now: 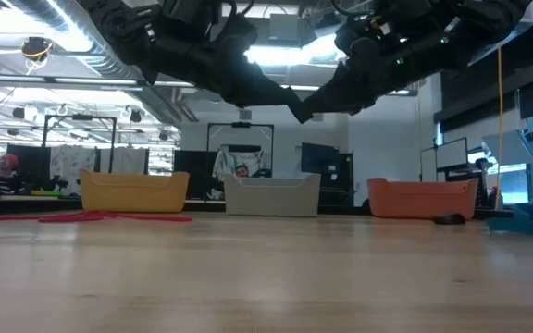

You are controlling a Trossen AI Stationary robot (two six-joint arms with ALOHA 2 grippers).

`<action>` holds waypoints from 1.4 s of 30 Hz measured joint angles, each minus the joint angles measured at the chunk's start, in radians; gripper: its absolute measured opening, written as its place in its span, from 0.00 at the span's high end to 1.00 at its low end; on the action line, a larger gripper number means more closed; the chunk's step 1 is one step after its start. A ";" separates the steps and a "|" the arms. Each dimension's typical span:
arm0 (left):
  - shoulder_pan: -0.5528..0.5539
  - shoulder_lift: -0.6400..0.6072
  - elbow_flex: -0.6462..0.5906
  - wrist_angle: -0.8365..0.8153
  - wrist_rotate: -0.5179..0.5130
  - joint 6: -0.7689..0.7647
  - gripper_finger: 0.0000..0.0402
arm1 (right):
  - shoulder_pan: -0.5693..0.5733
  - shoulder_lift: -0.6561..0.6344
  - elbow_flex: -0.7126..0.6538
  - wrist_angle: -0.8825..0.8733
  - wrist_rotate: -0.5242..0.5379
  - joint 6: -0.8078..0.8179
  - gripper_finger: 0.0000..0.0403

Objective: Sort rubber bands into baskets
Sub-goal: Put the black rubber band into the yellow bin

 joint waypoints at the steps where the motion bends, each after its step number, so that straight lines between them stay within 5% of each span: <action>1: 0.000 0.000 0.000 -0.001 -0.002 0.000 0.96 | 0.000 0.000 0.000 -0.001 0.000 0.000 0.82; 7: -0.008 -0.062 0.000 -0.081 -0.089 0.000 0.98 | 0.000 -0.053 0.001 -0.088 -0.001 0.003 0.58; 13: -0.023 -0.213 0.001 -0.380 -0.294 -0.021 0.96 | 0.000 -0.142 0.001 -0.182 -0.001 0.003 0.46; 18: 0.005 -0.350 0.001 -0.623 -0.461 -0.060 0.98 | 0.000 -0.148 0.001 -0.211 -0.001 0.003 0.44; 25: 0.108 -0.460 0.001 -0.811 -0.551 -0.148 0.97 | 0.000 -0.145 0.001 -0.225 0.027 0.003 0.44; 42: 0.414 -0.350 0.000 -0.981 -0.566 -0.227 0.93 | 0.000 -0.145 0.001 -0.216 0.029 0.003 0.44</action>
